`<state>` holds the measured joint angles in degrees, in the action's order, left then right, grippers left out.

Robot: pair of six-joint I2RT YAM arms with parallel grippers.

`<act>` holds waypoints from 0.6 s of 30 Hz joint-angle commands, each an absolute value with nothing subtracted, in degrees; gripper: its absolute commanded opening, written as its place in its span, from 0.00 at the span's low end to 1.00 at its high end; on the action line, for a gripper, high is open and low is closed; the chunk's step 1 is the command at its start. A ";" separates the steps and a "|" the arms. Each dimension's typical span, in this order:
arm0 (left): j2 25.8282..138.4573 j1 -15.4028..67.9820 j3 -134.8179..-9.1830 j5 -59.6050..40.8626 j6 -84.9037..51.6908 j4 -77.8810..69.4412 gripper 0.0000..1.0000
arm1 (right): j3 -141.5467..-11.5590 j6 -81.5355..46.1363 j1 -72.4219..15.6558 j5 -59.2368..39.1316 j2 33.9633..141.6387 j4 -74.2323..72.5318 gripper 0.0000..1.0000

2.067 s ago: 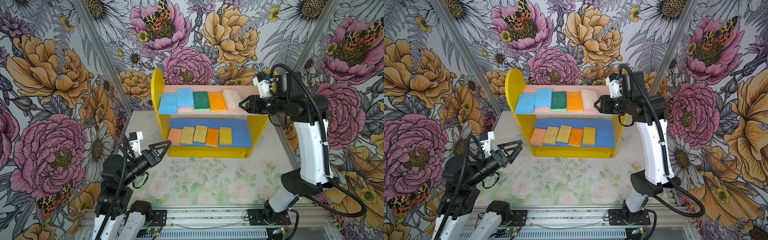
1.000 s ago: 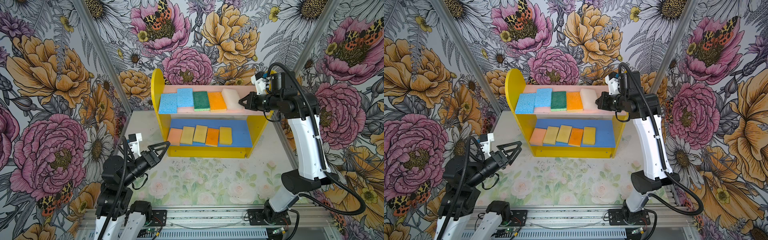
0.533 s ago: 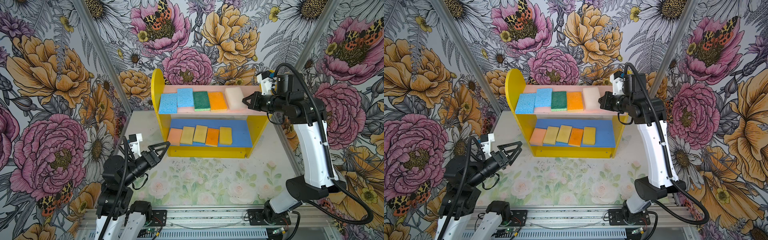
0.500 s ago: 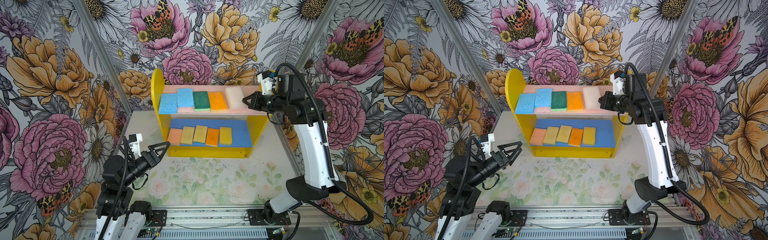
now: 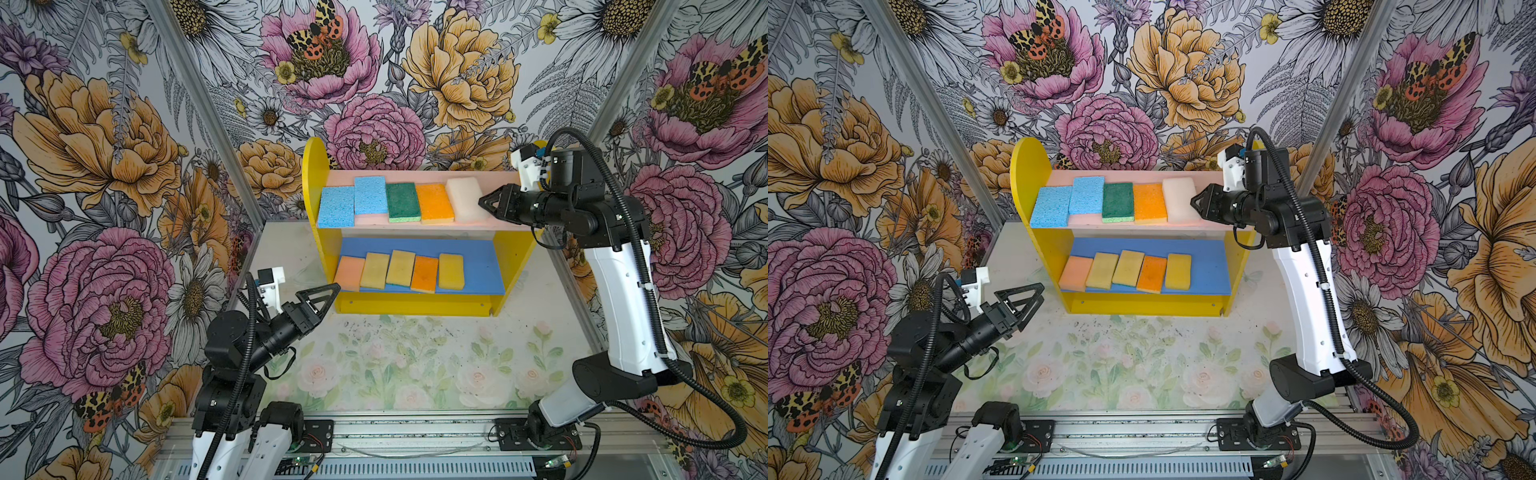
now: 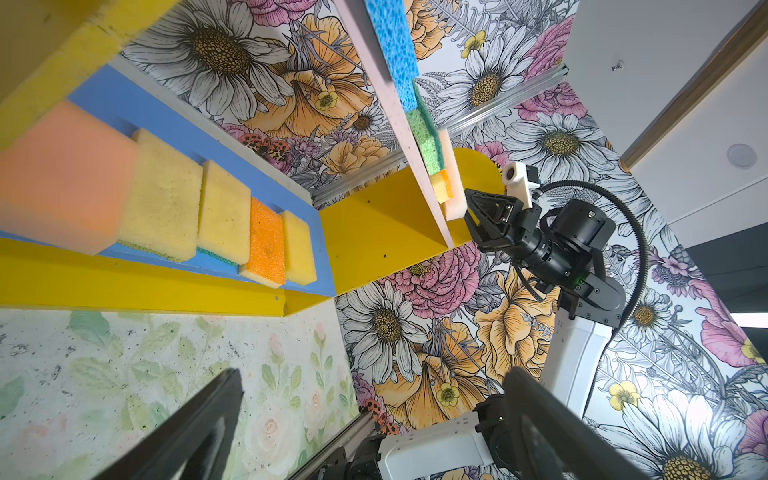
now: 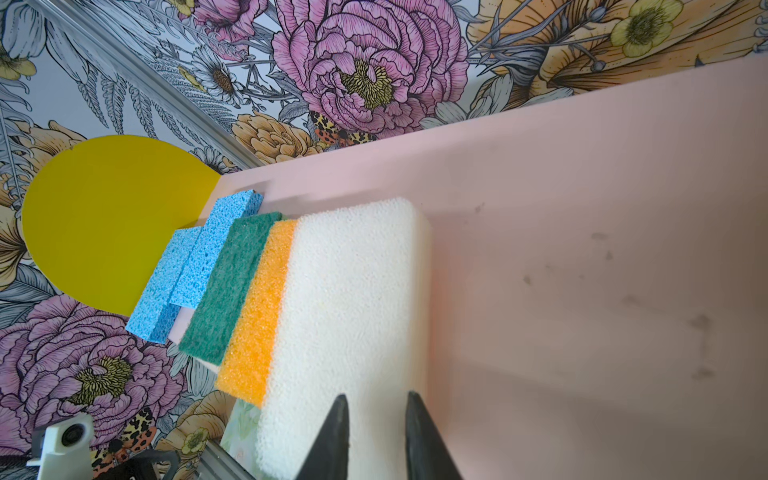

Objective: Place and organize the cleaning sponges onto the shelf
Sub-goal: 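Open the right gripper and push the pale sponge against the orange sponge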

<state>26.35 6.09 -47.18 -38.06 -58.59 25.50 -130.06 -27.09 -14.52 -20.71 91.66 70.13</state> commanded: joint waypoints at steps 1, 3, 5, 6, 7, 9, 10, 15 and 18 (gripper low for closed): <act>26.63 5.32 -46.98 -39.30 -58.66 25.31 0.99 | -129.39 -27.33 -14.01 -20.90 90.47 68.56 0.37; 26.63 5.27 -47.03 -39.44 -58.69 25.31 0.99 | -129.15 -27.42 -13.97 -20.79 90.12 68.39 0.43; 26.63 5.27 -47.08 -39.46 -58.71 25.31 0.99 | -129.04 -27.51 -14.00 -20.68 89.93 68.29 0.44; 26.63 5.19 -47.11 -39.57 -58.79 25.27 0.99 | -128.99 -27.55 -14.06 -20.65 89.91 68.29 0.44; 26.55 5.14 -47.11 -39.53 -58.80 25.31 0.99 | -128.96 -27.55 -13.98 -20.46 89.83 68.29 0.45; 26.46 5.17 -47.11 -39.55 -58.84 25.31 0.99 | -128.87 -27.54 -14.05 -20.30 89.57 68.20 0.48; 26.39 5.19 -47.11 -39.55 -58.88 25.31 0.99 | -128.76 -27.51 -14.02 -20.10 89.54 68.20 0.49; 26.11 5.03 -47.06 -39.50 -59.11 25.38 0.99 | -127.89 -27.33 -14.02 -20.20 89.75 68.20 0.44; 25.85 4.92 -46.95 -39.50 -59.05 25.65 0.99 | -127.41 -27.30 -13.98 -20.11 89.73 67.95 0.34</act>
<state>26.35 5.69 -47.18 -38.46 -58.59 25.52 -127.98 -27.62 -14.52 -20.64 91.39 69.43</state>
